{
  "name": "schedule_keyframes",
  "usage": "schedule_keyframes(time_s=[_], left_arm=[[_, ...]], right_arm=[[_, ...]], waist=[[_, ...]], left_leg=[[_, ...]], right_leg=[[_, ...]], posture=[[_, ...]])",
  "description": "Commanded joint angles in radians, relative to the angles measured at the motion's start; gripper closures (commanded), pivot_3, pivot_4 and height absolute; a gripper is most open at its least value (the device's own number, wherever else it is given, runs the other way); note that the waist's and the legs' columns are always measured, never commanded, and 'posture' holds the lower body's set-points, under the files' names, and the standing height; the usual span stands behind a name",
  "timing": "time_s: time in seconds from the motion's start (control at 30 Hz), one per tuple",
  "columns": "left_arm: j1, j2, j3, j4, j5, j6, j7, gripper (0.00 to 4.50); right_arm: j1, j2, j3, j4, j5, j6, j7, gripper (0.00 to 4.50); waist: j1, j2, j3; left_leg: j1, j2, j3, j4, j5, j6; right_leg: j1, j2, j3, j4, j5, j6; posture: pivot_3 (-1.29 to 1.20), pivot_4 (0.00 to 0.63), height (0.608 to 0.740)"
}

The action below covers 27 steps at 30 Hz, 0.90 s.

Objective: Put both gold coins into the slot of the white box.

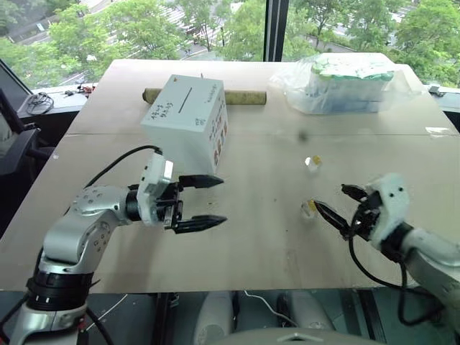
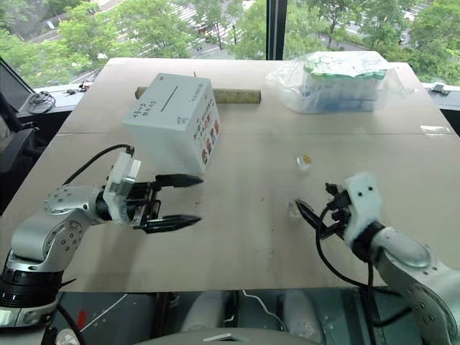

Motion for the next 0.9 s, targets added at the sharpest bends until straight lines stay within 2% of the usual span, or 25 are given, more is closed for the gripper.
schedule_keyframes(time_s=[0.03, 0.1, 0.5, 0.6, 0.73, 0.9], left_arm=[[-0.013, 0.012, 0.005, -0.04, -0.016, -0.004, -0.013, 0.0], [-0.012, 0.015, 0.008, -0.05, -0.021, 0.003, -0.01, 0.0], [-0.003, 0.027, 0.015, -0.091, -0.036, 0.027, 0.002, 0.0], [-0.003, 0.025, 0.014, -0.094, -0.034, 0.03, 0.008, 0.0], [-0.005, 0.022, 0.012, -0.098, -0.033, 0.034, 0.017, 0.0], [-0.008, 0.018, 0.011, -0.1, -0.037, 0.05, 0.04, 0.0]], right_arm=[[-0.049, 0.032, 0.029, 0.019, 0.019, 0.052, -0.041, 0.88], [-0.061, 0.034, 0.057, 0.029, 0.01, 0.08, -0.049, 1.67], [-0.066, 0.037, 0.088, 0.059, -0.024, 0.1, -0.046, 1.67], [-0.059, 0.042, 0.116, 0.068, -0.046, 0.092, -0.045, 2.59], [-0.056, 0.045, 0.142, 0.08, -0.084, 0.076, -0.043, 4.44], [-0.05, 0.037, 0.149, 0.093, -0.119, 0.056, -0.023, 4.44]], waist=[[0.001, 0.0, 0.0], [0.0, 0.0, 0.0], [-0.002, 0.0, 0.0], [-0.002, 0.0, 0.0], [-0.002, 0.0, 0.0], [-0.002, 0.0, 0.0]], left_leg=[[-0.001, 0.0, 0.0, 0.0, 0.0, 0.0], [-0.001, 0.0, 0.0, 0.0, 0.0, 0.0], [-0.001, 0.0, 0.0, 0.0, 0.0, 0.0], [-0.001, 0.0, 0.0, 0.0, 0.0, 0.0], [-0.001, 0.0, 0.0, 0.0, 0.0, 0.0], [-0.001, 0.0, 0.0, 0.0, 0.0, 0.0]], right_leg=[[0.0, 0.0, 0.0, 0.0, 0.0, 0.0], [0.0, 0.0, 0.0, 0.0, 0.0, 0.0], [0.0, 0.001, 0.0, 0.0, 0.0, 0.0], [0.0, 0.001, 0.0, 0.0, 0.0, 0.0], [0.0, 0.002, 0.0, 0.0, 0.0, 0.0], [0.0, 0.002, 0.0, 0.0, 0.0, 0.0]], posture=[[0.0, 0.15, 0.74], [0.0, 0.15, 0.74], [0.0, 0.15, 0.74], [0.0, 0.15, 0.74], [0.0, 0.15, 0.74], [0.0, 0.15, 0.74]])
